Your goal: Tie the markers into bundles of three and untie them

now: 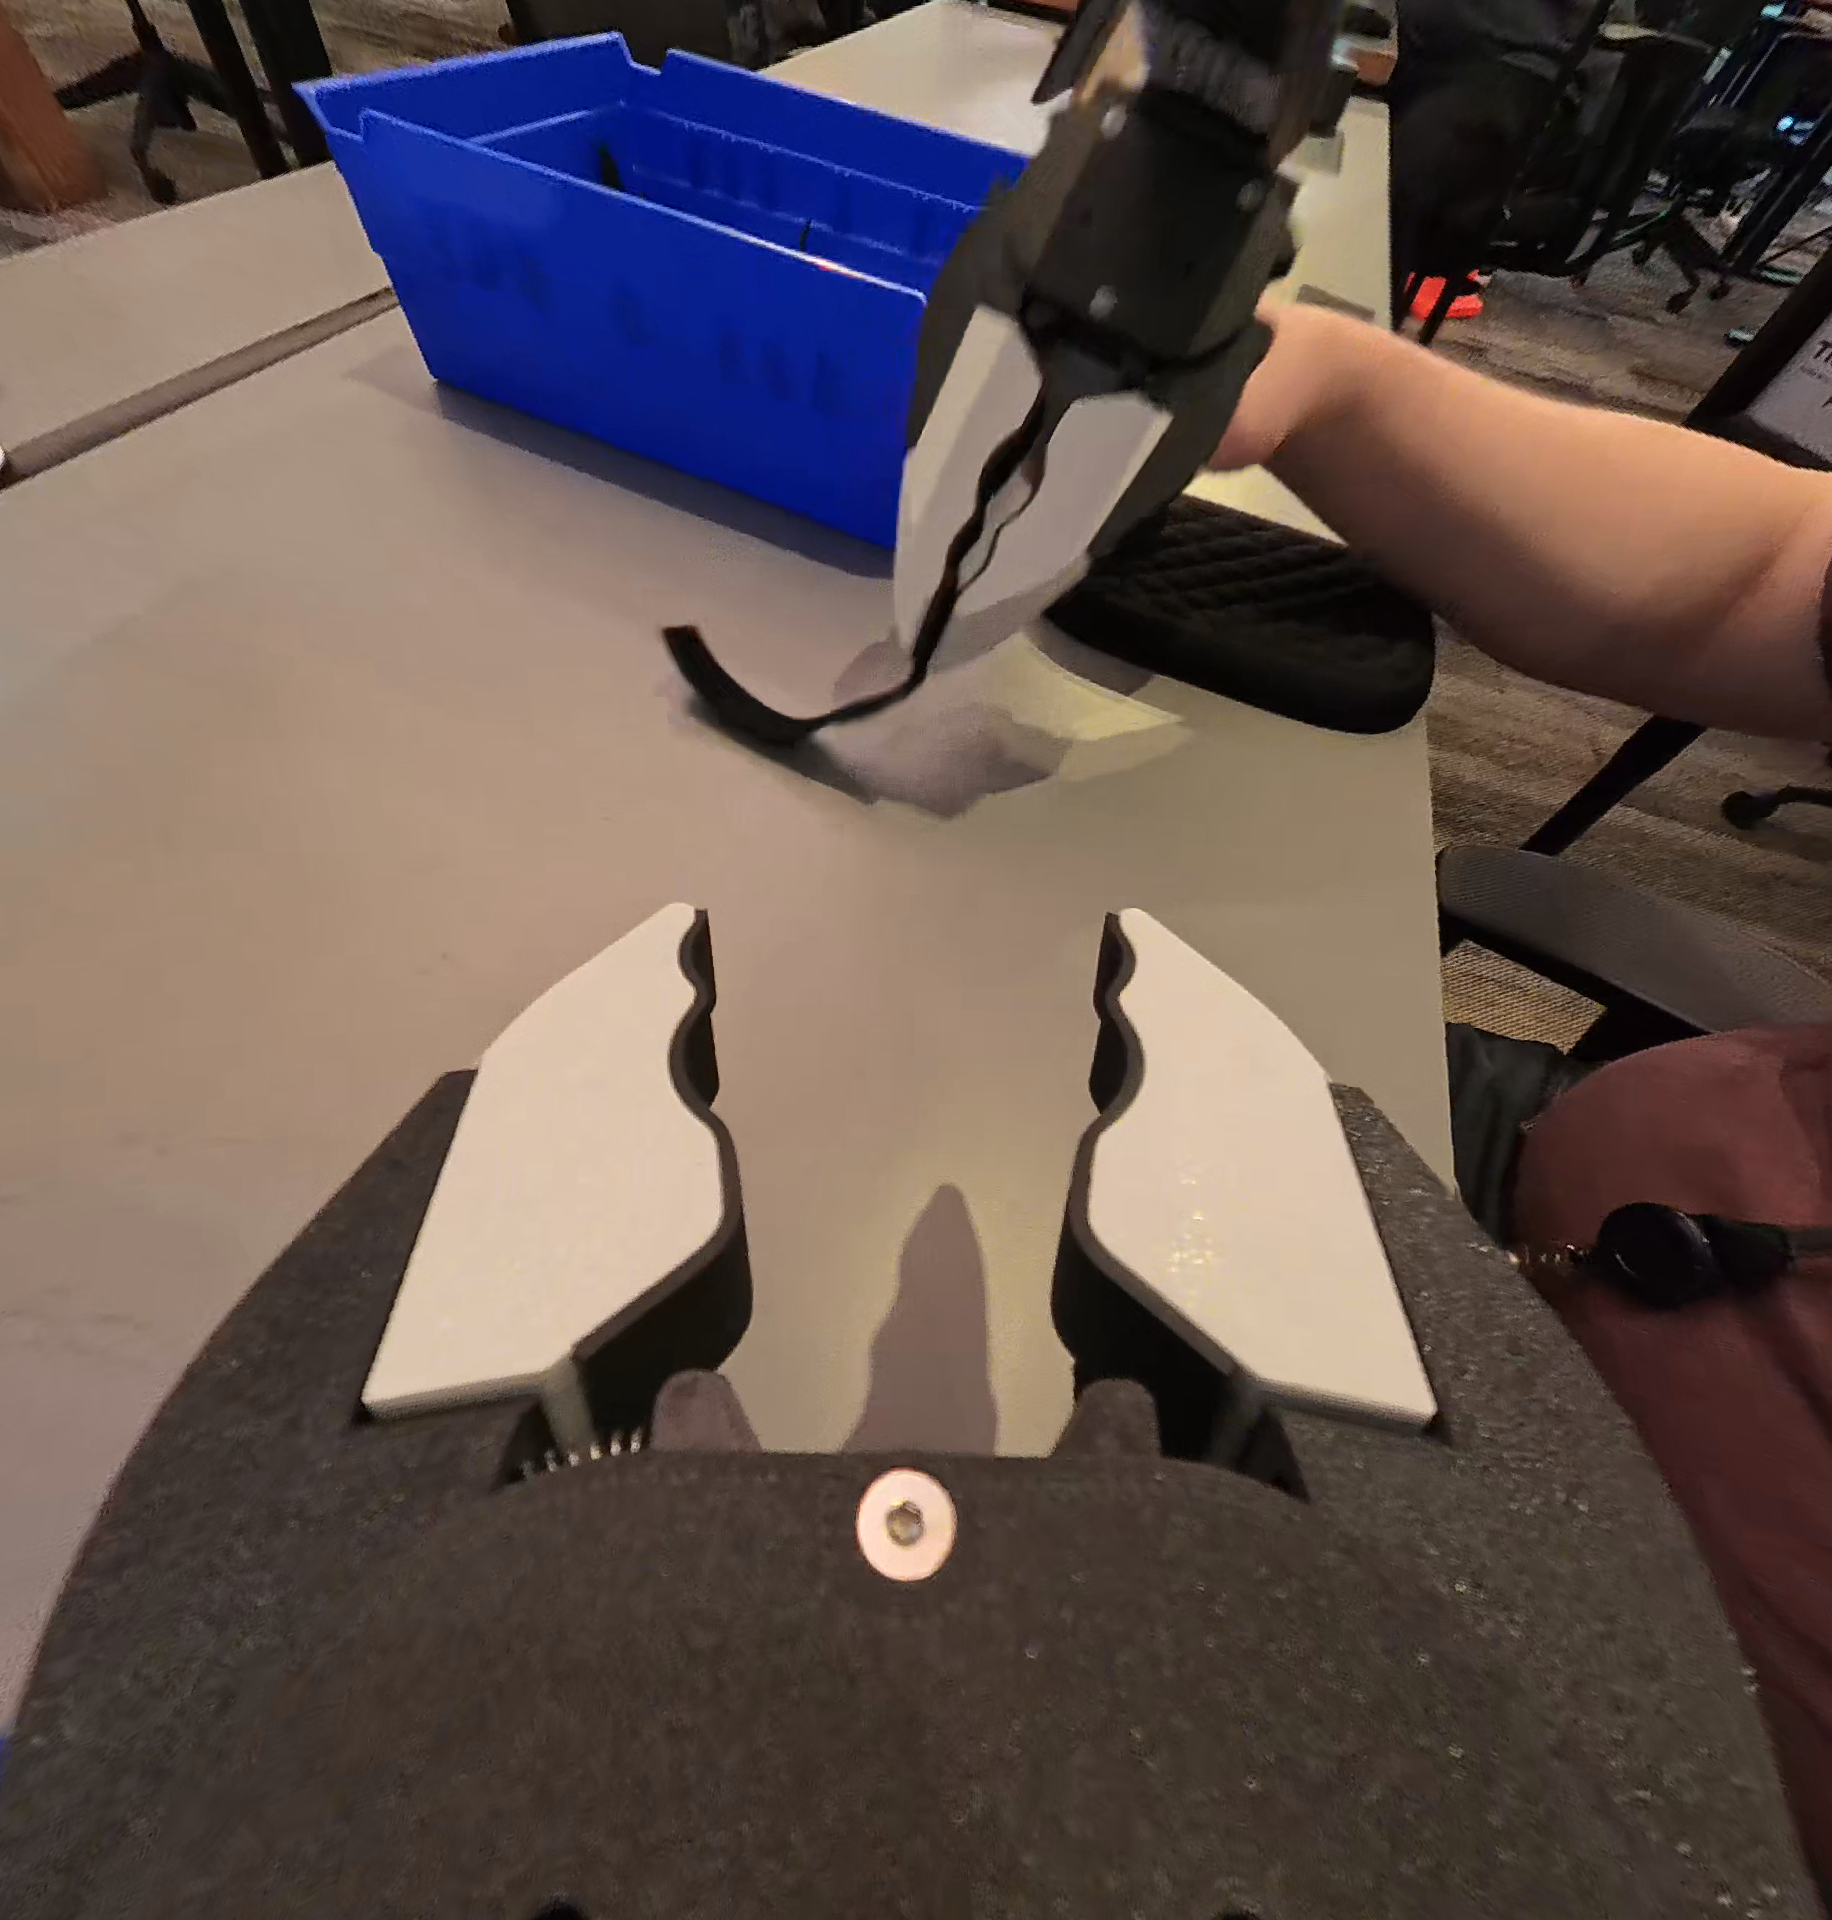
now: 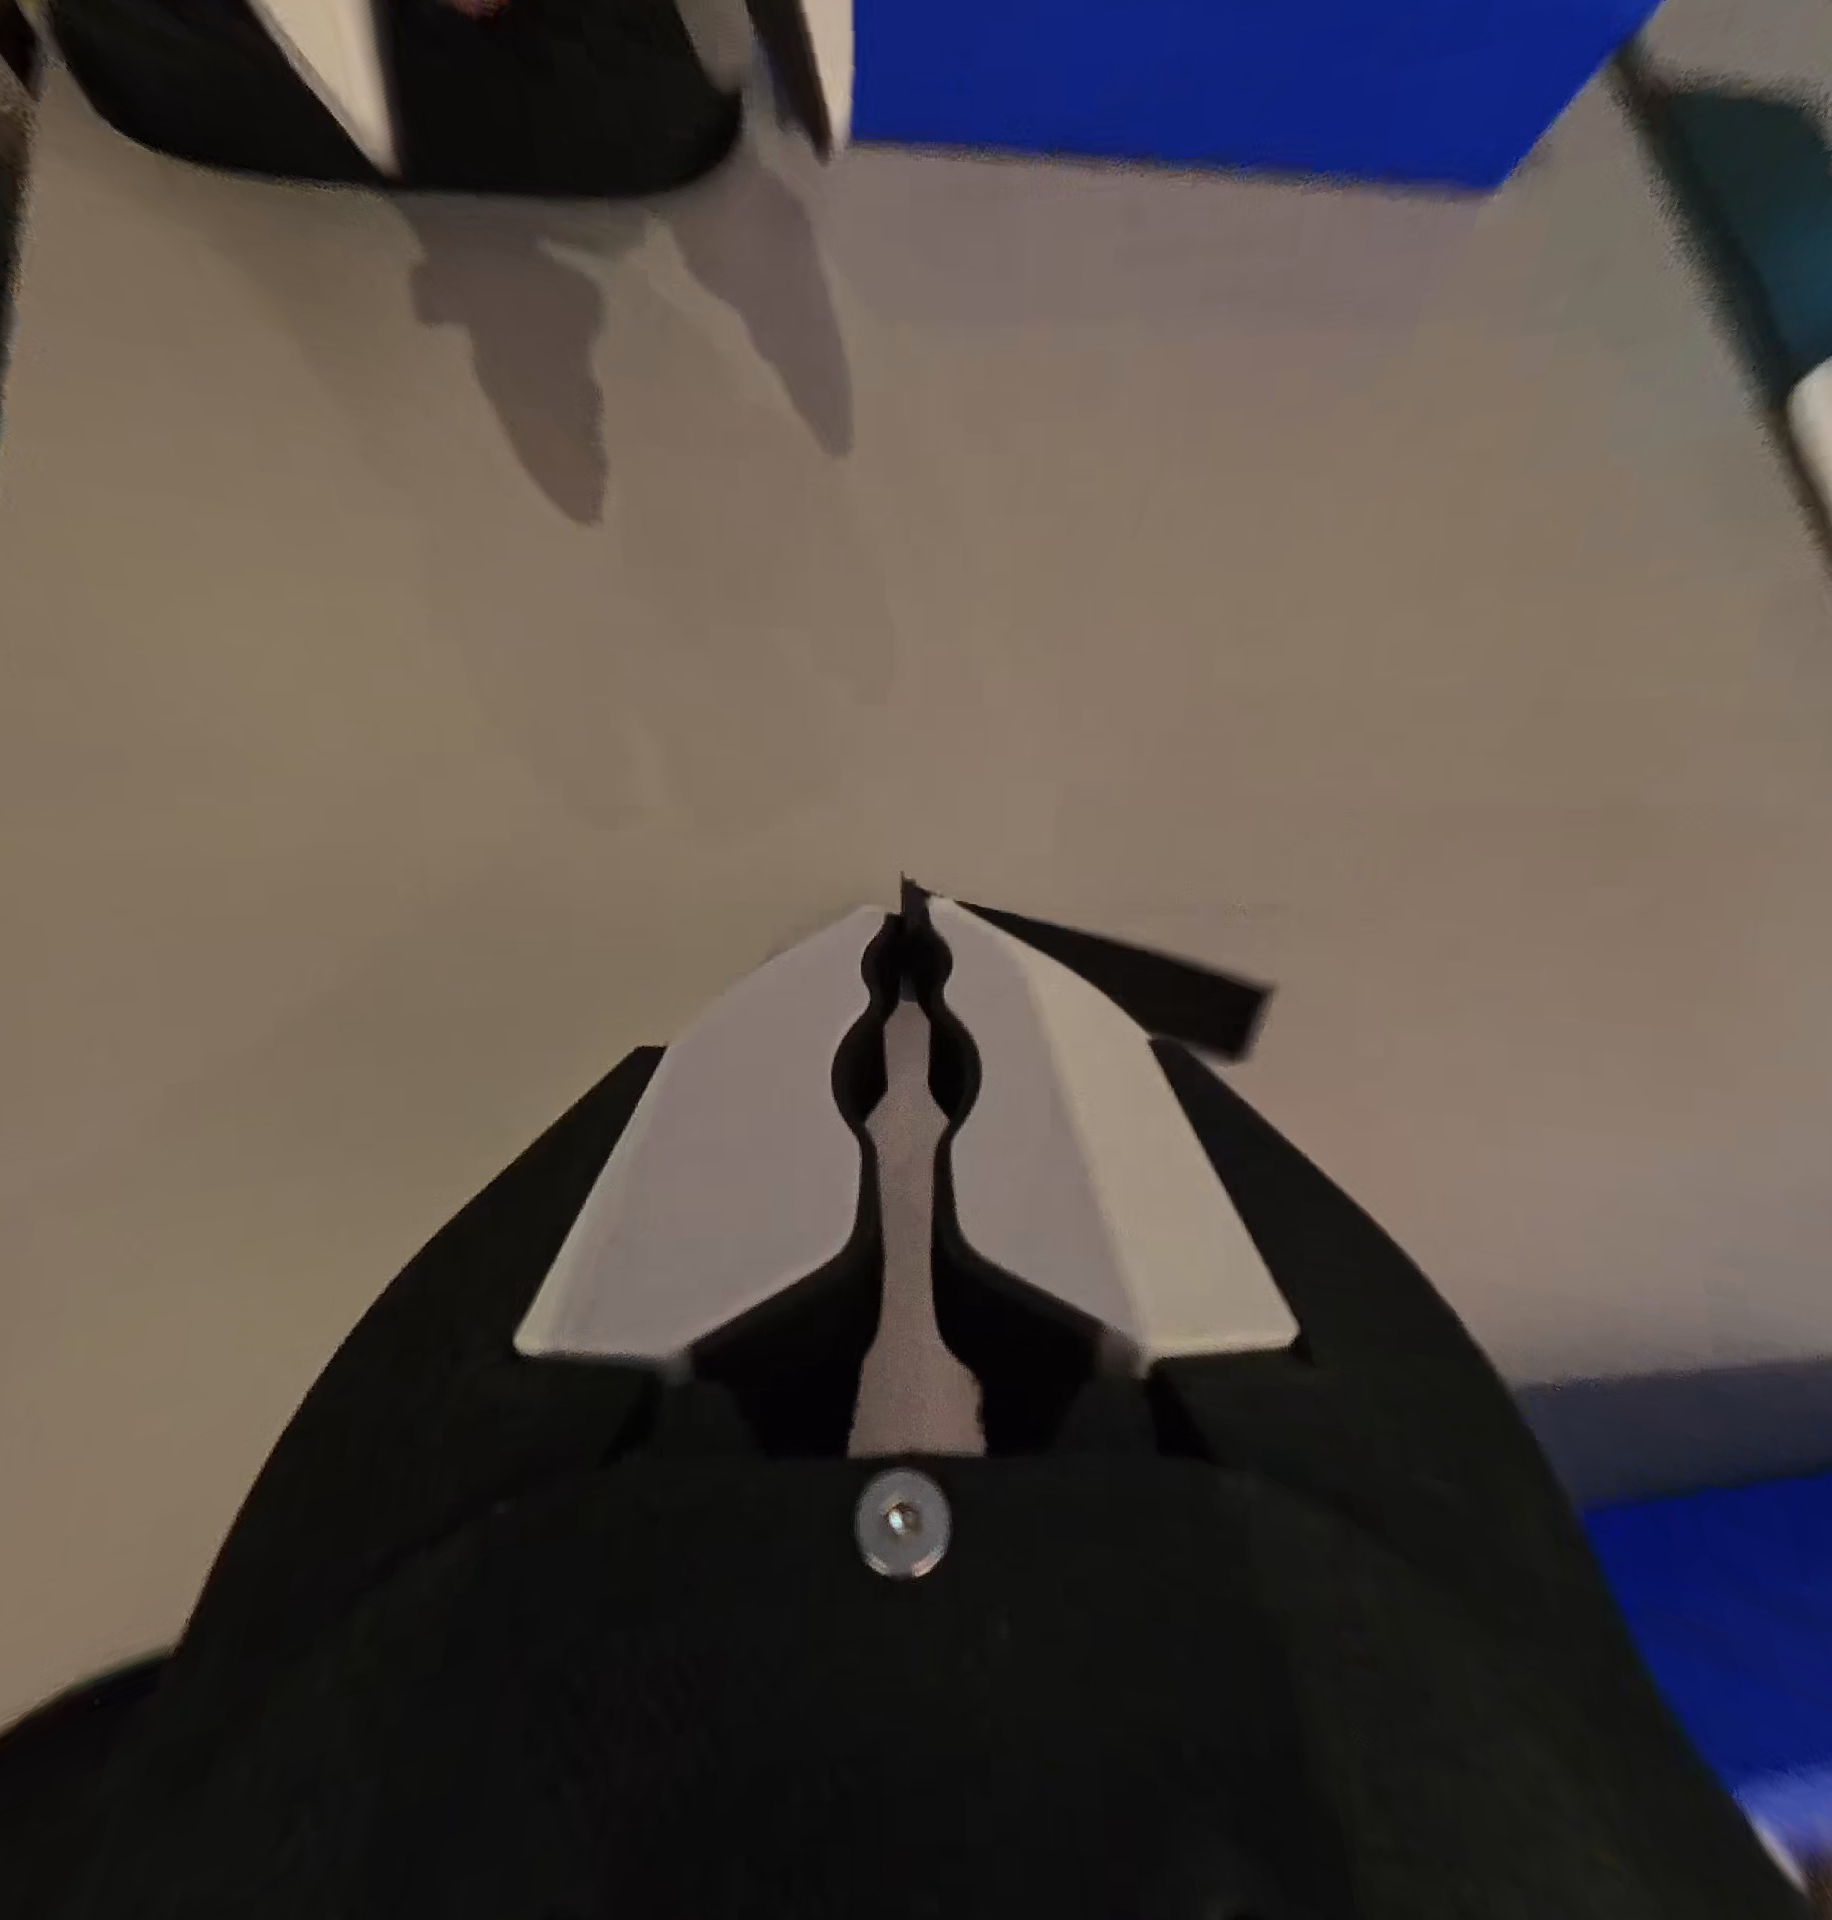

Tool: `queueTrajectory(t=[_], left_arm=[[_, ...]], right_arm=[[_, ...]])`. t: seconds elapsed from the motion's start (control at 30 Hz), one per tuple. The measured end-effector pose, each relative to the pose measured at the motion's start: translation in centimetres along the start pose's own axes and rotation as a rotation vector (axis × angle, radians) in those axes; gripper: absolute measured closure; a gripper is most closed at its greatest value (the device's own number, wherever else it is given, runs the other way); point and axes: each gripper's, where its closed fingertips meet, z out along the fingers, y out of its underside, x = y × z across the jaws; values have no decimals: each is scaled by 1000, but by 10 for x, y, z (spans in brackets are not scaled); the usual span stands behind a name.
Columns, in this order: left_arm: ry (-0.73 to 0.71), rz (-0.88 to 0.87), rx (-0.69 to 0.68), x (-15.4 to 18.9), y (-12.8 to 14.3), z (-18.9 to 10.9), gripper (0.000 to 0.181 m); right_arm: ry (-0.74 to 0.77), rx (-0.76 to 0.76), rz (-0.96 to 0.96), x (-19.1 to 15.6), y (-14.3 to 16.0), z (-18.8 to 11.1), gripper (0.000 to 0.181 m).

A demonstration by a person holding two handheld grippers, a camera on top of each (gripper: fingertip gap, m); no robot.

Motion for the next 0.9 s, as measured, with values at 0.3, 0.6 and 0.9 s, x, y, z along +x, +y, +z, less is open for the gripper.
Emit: queueTrajectory(t=[0.3, 0.6, 0.9], left_arm=[[6, 25, -1, 14, -1, -5, 112], [-4, 42, -15, 19, -7, 0, 112], [-1, 25, -31, 14, -5, 4, 111]], right_arm=[[383, -162, -74, 154, 24, -218, 177], [263, -531, 64, 217, 154, -196, 177], [244, -772, 73, 232, 209, -184, 175]])
